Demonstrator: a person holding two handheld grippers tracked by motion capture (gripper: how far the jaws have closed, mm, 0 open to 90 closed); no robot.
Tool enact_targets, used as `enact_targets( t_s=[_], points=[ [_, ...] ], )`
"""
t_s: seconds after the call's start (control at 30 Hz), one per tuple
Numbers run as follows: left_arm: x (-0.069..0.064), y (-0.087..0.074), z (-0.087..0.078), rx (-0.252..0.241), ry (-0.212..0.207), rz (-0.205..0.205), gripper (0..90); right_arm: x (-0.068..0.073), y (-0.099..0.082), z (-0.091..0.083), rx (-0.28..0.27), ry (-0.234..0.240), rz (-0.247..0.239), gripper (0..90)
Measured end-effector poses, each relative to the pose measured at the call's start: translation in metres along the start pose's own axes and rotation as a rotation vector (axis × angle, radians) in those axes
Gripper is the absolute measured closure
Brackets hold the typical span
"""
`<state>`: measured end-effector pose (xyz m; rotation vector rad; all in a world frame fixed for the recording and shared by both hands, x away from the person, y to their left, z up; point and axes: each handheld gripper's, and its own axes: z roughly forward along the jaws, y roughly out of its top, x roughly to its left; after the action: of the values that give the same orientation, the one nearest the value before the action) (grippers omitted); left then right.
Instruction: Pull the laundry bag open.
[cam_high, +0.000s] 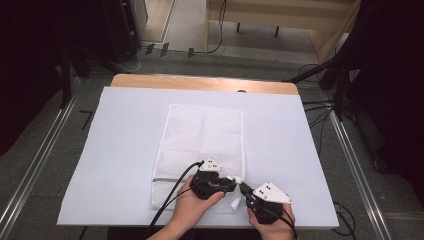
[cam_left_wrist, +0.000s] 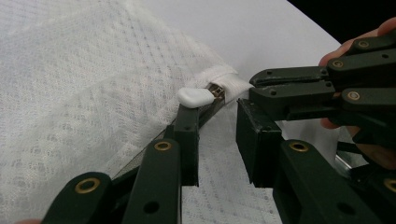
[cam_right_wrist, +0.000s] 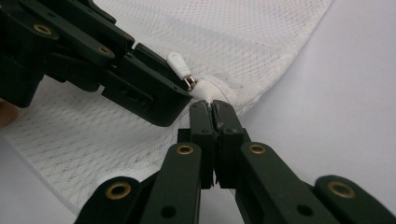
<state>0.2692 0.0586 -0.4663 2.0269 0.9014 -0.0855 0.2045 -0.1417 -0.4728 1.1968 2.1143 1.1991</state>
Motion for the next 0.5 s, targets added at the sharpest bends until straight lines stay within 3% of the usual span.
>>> enact_targets(
  t_s=[0.23,0.3,0.33,0.37,0.4,0.5],
  points=[
    [0.007,0.003,-0.004,-0.032,-0.039,-0.046,67.6,0.001,-0.001,0.000,0.006,0.008,-0.005,89.8],
    [0.010,0.005,-0.005,-0.049,-0.051,-0.079,65.1,0.001,-0.001,0.001,0.008,0.008,-0.013,89.7],
    [0.012,0.006,-0.007,-0.066,-0.075,-0.113,63.4,0.001,-0.001,0.001,0.007,0.006,-0.013,89.7],
    [0.012,0.006,-0.007,-0.066,-0.075,-0.113,61.7,0.002,-0.001,0.001,0.008,0.007,-0.011,89.7],
    [0.014,0.007,-0.007,-0.083,-0.099,-0.137,61.5,0.002,-0.001,0.001,0.006,0.006,-0.014,89.7],
    [0.014,0.008,-0.006,-0.070,-0.112,-0.142,68.1,0.002,-0.001,0.000,0.009,0.006,-0.010,89.7]
  ],
)
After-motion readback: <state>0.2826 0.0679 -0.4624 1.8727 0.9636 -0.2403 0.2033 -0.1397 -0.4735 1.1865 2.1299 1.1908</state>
